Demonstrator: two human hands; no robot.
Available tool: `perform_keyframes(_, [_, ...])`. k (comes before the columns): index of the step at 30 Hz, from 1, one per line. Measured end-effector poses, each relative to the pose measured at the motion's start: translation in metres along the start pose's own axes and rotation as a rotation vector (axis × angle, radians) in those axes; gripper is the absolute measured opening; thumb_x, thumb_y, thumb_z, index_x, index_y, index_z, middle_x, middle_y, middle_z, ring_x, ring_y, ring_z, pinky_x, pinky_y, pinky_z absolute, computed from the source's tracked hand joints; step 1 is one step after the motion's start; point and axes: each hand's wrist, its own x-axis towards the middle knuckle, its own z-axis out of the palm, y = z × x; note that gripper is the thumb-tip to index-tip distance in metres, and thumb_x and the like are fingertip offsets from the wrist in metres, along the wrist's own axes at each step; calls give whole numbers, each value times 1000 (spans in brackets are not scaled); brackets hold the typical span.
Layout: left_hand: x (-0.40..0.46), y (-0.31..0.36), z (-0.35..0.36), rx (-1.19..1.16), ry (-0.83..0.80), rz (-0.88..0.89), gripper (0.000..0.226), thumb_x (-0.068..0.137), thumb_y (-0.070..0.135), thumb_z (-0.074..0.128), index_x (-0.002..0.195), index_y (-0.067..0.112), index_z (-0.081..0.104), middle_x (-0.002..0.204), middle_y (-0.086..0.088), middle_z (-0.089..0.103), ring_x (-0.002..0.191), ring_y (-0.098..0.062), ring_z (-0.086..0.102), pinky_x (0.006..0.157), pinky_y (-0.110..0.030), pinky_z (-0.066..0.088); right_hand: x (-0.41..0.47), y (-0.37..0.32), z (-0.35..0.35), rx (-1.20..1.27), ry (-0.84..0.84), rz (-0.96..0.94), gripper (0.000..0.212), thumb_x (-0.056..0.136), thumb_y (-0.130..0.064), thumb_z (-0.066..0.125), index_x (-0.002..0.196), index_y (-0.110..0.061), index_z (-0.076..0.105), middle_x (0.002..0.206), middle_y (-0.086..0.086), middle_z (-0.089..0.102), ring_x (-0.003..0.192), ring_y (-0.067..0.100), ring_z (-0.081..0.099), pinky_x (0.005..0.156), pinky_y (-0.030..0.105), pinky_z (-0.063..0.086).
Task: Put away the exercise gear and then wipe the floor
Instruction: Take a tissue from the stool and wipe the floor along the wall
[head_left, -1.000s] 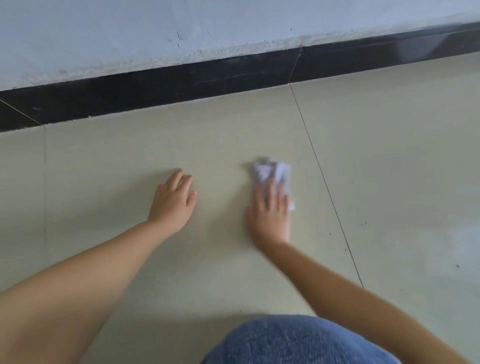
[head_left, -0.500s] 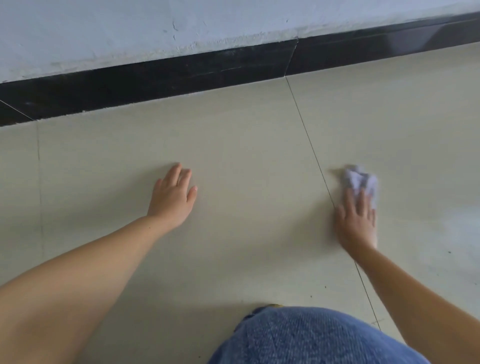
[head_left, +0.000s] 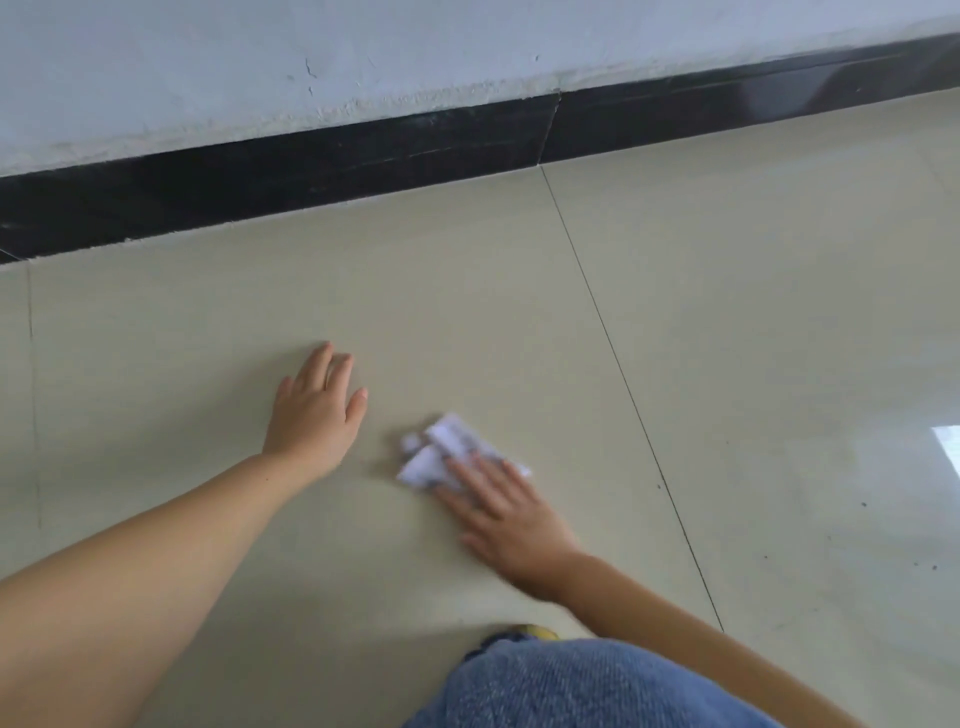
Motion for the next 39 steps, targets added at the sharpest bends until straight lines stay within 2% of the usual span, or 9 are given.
perform_keyframes(6, [-8,7,1,5,7,-29,58,92,36,35,141,5,37,153,-18,24,141,-31,26,112,-50,19,-38,166,-53,272,152,1055,57,99,-37,17,153,-23,4,160,6,-11,147,25,-5,120,45,5])
perform_keyframes(9, [-9,14,5,16,30,-51,52,92,26,47,138,2,42,151,-21,29,137,-35,33,110,-54,22,9,155,-57,335,126,1294,59,102,-37,21,153,-12,7,159,14,-8,147,32,-6,119,44,-1])
perform_keyframes(14, [-6,18,12,25,28,-70,58,80,31,41,127,-2,53,139,-26,45,124,-40,50,99,-62,34,78,34,-24,50,170,450,59,86,-35,37,137,-7,42,146,24,39,132,44,40,104,55,37])
perform_keyframes(19, [-7,13,16,50,15,-41,60,80,33,34,124,-1,54,135,-25,50,118,-39,56,91,-62,41,97,66,-39,-63,28,-169,49,102,-39,17,141,-24,43,150,7,38,136,27,40,110,41,28])
perform_keyframes(22, [-4,17,17,36,83,-62,59,81,33,34,131,5,47,139,-21,46,124,-33,47,94,-61,40,96,160,-57,-127,121,0,51,96,-23,33,146,-18,32,155,15,25,140,29,28,106,37,27])
perform_keyframes(28, [36,47,14,60,72,-14,64,85,41,34,145,18,28,152,-15,30,140,-30,27,103,-66,23,108,240,-106,294,129,1188,55,101,-34,15,152,-16,12,159,13,-3,146,34,-4,118,47,4])
perform_keyframes(33, [69,88,11,-116,-37,-257,81,90,61,36,150,28,-7,158,-2,-18,145,-20,-18,111,-60,-5,175,150,-77,92,115,462,57,95,-32,22,144,-6,36,154,25,20,141,45,18,113,52,21])
perform_keyframes(36, [72,94,14,-176,-74,-334,101,78,73,43,149,28,-13,156,-1,-25,143,-18,-24,111,-58,-9,194,136,-84,11,-57,-9,63,93,-44,12,149,-19,28,159,9,14,146,32,11,118,38,2])
perform_keyframes(39, [70,92,14,-142,-102,-329,115,70,76,52,147,28,-19,154,-2,-29,142,-19,-27,110,-58,-9,191,185,-97,-19,-62,-132,58,95,-43,10,150,-29,20,160,-2,6,147,20,4,118,32,-2])
